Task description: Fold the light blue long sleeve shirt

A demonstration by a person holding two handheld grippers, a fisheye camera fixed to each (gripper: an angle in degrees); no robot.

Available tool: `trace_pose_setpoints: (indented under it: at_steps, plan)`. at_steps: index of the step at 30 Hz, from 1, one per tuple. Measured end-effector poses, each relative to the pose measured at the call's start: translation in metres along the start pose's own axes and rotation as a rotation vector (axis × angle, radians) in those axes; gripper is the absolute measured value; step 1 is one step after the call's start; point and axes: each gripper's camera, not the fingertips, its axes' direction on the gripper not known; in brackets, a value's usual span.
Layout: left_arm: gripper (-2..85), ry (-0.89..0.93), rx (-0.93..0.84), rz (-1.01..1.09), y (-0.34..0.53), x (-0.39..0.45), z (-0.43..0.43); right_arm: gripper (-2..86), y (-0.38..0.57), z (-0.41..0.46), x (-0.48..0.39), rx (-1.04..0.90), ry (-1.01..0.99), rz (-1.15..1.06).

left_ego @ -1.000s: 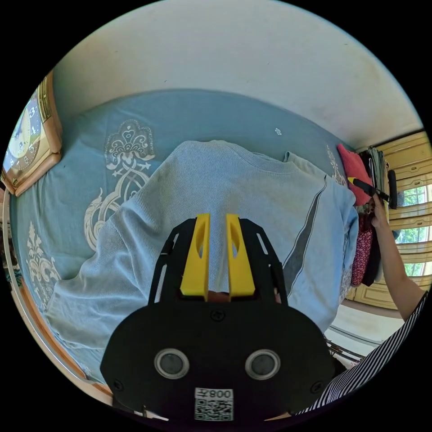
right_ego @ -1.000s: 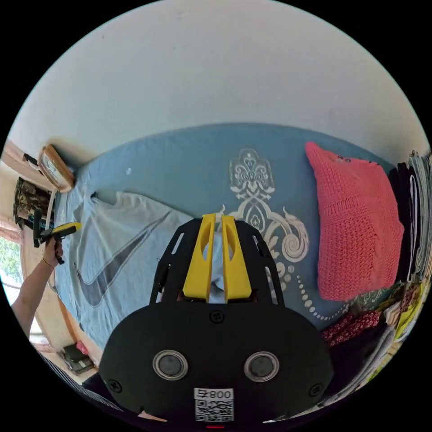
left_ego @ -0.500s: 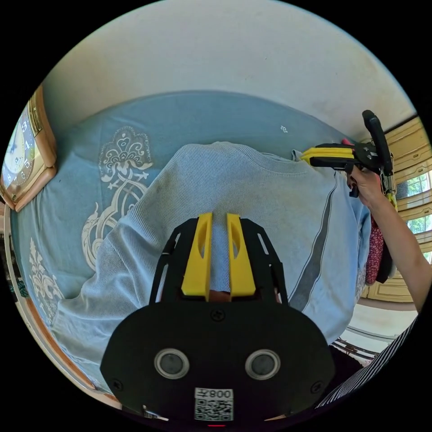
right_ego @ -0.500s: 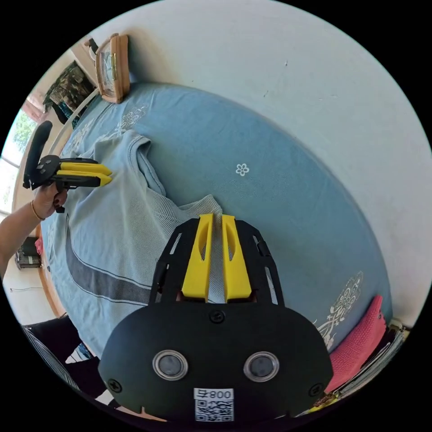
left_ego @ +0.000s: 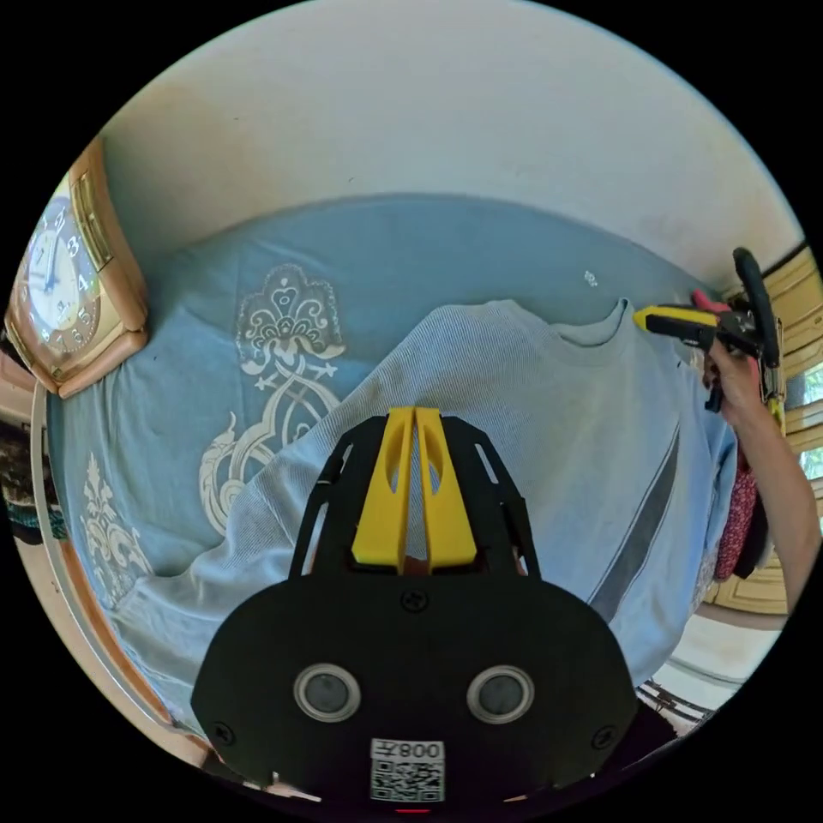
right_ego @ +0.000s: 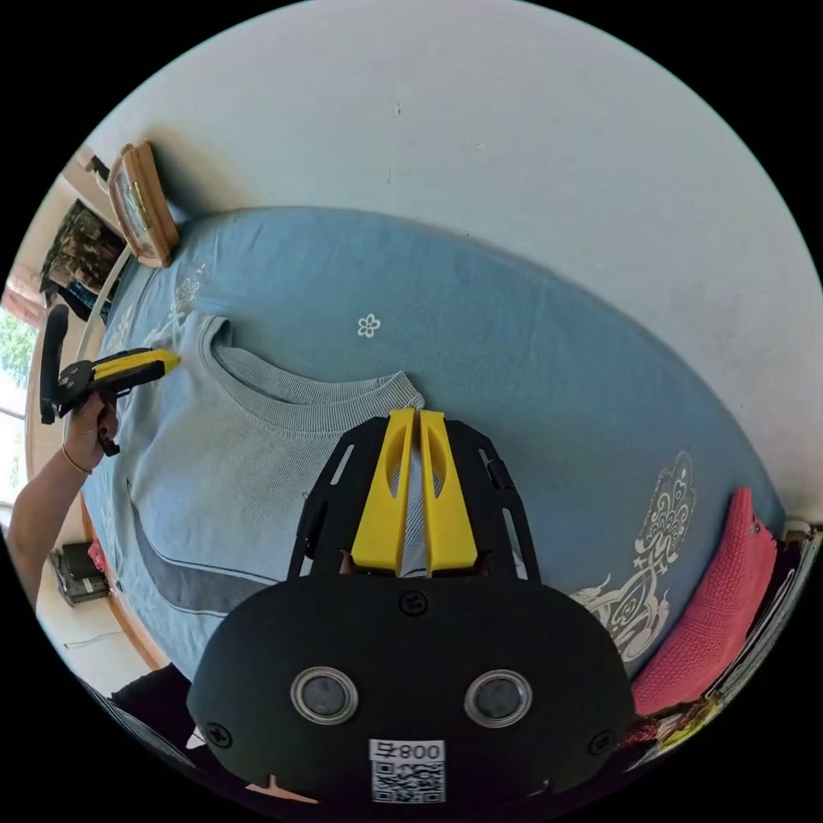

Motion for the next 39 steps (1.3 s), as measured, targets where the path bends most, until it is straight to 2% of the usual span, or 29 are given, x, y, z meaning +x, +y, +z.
trace_pose_setpoints:
  at_steps: [2,5,7,10,13,15,18,20,23,26,30,34,36,37,38,39]
  plan:
    - [4.3,0.095,0.085,0.033,-0.002,0.003,-0.012,0.7,-0.001,0.001,0.002,0.004,0.000,-0.014]
    - [7.0,0.104,0.128,0.098,-0.020,0.014,-0.018,0.8,-0.004,0.002,0.004,0.000,0.008,-0.025]
    - [8.0,0.083,0.102,0.108,-0.035,0.018,-0.011,0.8,-0.005,0.003,0.004,-0.002,0.021,-0.025]
    - [7.5,0.091,-0.056,0.091,-0.058,0.016,0.021,0.8,-0.005,0.004,0.007,0.003,0.029,-0.026]
    - [3.8,0.128,-0.062,0.073,-0.057,0.015,0.019,0.7,0.000,-0.003,0.014,0.035,0.001,-0.012]
    - [2.5,0.074,0.138,0.131,-0.040,0.026,-0.018,0.7,0.014,-0.031,0.015,0.188,-0.048,-0.031]
    - [2.4,0.025,0.256,0.187,-0.027,0.037,-0.043,0.9,0.025,-0.048,0.019,0.275,-0.055,-0.047]
    - [2.8,-0.012,0.210,0.201,-0.032,0.041,-0.030,1.1,0.020,-0.036,0.025,0.231,-0.058,-0.024]
    - [4.4,-0.043,0.035,0.137,-0.042,0.040,0.012,1.6,0.009,0.005,0.044,0.043,-0.102,0.089]
    - [6.0,0.043,0.108,0.076,-0.028,0.035,0.005,2.1,0.016,-0.002,0.055,0.082,-0.140,0.129]
    - [6.5,0.115,0.230,0.120,0.022,0.030,-0.034,1.6,0.055,-0.044,0.056,0.225,-0.031,0.061]
    - [4.3,-0.087,0.155,0.096,0.067,0.021,-0.027,1.1,0.104,-0.053,0.065,0.227,-0.006,0.077]
    - [2.6,-0.195,0.005,0.049,0.076,0.008,0.007,0.8,0.116,-0.023,0.079,0.071,0.040,0.127]
    - [2.3,-0.176,0.015,0.052,0.078,0.006,0.010,0.7,0.117,-0.013,0.083,0.016,0.033,0.125]
    - [1.7,-0.149,0.079,0.023,0.082,0.002,0.007,0.5,0.123,-0.017,0.090,0.102,0.002,0.121]
    - [1.3,-0.110,0.066,-0.013,0.082,-0.002,0.007,0.4,0.123,-0.017,0.101,0.077,-0.055,0.161]
